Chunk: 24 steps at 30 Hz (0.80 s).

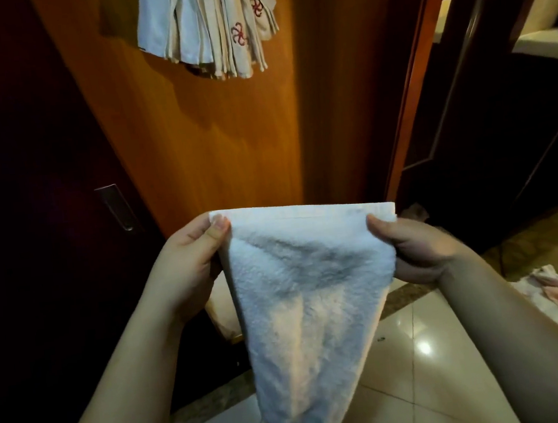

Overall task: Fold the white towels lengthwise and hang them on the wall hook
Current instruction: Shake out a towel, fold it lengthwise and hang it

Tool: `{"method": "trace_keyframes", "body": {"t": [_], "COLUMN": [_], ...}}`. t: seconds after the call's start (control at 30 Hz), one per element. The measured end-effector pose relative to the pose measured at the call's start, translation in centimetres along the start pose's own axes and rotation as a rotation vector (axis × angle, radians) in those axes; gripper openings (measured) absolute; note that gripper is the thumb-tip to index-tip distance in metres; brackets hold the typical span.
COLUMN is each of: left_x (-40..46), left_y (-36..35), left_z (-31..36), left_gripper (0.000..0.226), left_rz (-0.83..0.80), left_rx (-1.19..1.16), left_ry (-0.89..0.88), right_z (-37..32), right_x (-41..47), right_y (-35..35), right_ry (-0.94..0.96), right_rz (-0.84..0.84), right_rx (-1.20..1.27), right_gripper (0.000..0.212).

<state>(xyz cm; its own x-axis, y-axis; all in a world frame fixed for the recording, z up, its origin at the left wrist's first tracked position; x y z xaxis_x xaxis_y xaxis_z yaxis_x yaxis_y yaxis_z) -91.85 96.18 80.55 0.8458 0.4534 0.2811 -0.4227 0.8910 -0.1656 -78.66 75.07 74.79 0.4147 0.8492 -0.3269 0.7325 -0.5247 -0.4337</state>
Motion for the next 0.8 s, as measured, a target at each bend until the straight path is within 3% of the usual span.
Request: {"method": "trace_keyframes", "body": {"t": [0.13, 0.27, 0.37, 0.5, 0.6, 0.8], "left_x": [0.1, -0.9, -3.0, -6.0, -7.1, -7.5], "left_y": [0.7, 1.3, 0.6, -1.8, -4.0, -7.8], "left_z": [-0.8, -2.4, -2.8, -2.8, -2.3, -0.5], "left_gripper": [0.03, 0.028, 0.029, 0.034, 0.029, 0.021], "left_rz": [0.056, 0.213, 0.336, 0.382, 0.361, 0.231], "left_rx": [0.019, 0.055, 0.073, 0.13, 0.158, 0.147], "left_ry": [0.052, 0.111, 0.088, 0.005, -0.022, -0.073], "right_z": [0.3, 1.4, 2.5, 4.3, 4.5, 3.1], "right_x": [0.1, 0.1, -1.0, -2.1, -2.1, -2.1], "right_y": [-0.1, -0.5, -1.4, -4.0, -5.6, -8.5], "right_ry": [0.04, 0.057, 0.109, 0.154, 0.164, 0.231], "right_rz": [0.085, 0.317, 0.5, 0.607, 0.653, 0.543], "right_rx": [0.087, 0.172, 0.155, 0.141, 0.035, -0.116], "right_gripper": [0.063, 0.048, 0.035, 0.028, 0.034, 0.048]}}
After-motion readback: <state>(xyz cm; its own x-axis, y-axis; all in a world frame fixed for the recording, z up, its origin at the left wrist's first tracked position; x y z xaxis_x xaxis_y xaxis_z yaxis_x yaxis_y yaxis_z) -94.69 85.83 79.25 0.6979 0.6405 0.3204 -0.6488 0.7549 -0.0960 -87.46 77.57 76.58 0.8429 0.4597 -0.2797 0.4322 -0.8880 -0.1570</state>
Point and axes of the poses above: each hand's wrist, its own x-axis towards the middle knuckle, its own y-axis out of the back of the hand, z = x × y, the point moved 9 cm from there along x, towards the middle knuckle, and after that the axes turned 11 degrees about -y, right-handed, at the moved point
